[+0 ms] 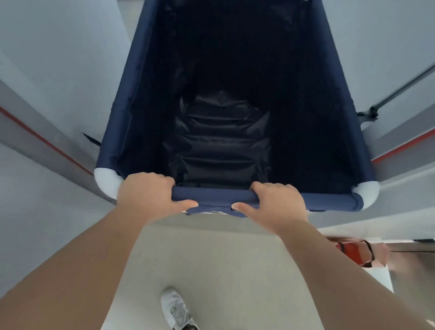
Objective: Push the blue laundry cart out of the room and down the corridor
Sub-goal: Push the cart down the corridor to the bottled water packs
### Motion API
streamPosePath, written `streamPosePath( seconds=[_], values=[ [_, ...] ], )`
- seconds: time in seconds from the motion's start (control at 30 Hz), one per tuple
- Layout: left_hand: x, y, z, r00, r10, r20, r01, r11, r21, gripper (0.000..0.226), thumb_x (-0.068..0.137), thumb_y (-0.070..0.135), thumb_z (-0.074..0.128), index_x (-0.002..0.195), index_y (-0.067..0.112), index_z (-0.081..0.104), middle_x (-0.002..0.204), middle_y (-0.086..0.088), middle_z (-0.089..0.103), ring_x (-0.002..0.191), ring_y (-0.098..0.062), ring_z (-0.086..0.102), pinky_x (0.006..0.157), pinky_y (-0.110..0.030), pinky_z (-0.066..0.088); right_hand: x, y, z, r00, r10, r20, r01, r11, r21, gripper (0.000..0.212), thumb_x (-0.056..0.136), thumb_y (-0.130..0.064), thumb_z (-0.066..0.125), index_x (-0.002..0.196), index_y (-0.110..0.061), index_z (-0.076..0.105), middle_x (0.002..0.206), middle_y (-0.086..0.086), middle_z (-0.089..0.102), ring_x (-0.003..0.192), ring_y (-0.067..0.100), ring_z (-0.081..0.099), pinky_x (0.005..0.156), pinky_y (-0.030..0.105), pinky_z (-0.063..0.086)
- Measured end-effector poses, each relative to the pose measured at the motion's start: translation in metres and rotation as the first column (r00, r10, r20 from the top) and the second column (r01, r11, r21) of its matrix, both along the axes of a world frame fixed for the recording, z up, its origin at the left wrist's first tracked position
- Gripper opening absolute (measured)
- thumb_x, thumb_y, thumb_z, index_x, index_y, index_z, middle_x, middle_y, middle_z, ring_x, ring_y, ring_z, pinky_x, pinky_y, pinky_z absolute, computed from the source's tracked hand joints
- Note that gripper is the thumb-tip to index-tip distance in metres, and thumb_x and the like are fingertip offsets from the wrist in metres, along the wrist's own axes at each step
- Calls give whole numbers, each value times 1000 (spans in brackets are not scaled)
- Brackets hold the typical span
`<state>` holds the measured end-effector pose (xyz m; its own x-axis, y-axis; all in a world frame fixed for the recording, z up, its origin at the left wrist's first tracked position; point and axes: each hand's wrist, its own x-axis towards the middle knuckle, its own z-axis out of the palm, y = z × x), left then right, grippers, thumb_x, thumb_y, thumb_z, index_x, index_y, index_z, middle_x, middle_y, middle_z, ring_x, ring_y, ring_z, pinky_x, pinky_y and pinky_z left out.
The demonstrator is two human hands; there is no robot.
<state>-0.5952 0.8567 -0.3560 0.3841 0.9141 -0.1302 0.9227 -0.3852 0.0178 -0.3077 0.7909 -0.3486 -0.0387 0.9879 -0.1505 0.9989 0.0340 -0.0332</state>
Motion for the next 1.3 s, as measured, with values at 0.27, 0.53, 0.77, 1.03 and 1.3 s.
streamPosePath(
  seconds=[0.27,0.53,0.77,1.03,1.3],
  values=[
    [3,89,1,996,-90,-27,91,995,36,78,63,95,23,74,28,62,63,10,55,59,-11,53,49,-28,30,1,69,-8,999,-51,-11,52,998,35,66,75,-88,25,84,-29,53,70,-11,57,67,16,55,72,37,44],
    [22,187,-2,993,-107,-48,106,994,-22,77,60,96,22,80,32,61,68,12,56,64,-10,55,55,-29,38,14,150,-8,993,-109,-36,111,993,37,64,75,-88,26,81,-30,52,66,-11,55,63,14,53,66,34,38],
    [40,271,-2,990,-135,-34,133,990,-45,70,61,94,27,73,32,57,63,13,54,59,-7,52,53,-29,38,27,224,-2,988,-142,-54,143,990,6,60,75,-86,27,79,-30,49,63,-11,51,58,11,50,61,33,33],
    [64,360,-5,978,-201,-58,201,980,-4,68,62,95,28,70,33,55,60,13,51,56,-6,50,49,-28,33,46,298,-3,984,-170,-45,171,985,24,61,77,-87,27,78,-29,47,61,-11,48,56,12,48,59,34,32],
    [95,465,-2,959,-279,-50,279,960,-13,69,63,96,27,68,32,52,58,13,50,53,-5,48,49,-28,36,69,385,-1,969,-242,-57,244,969,29,61,76,-88,25,78,-31,47,63,-11,50,57,12,49,59,34,35]
  ],
)
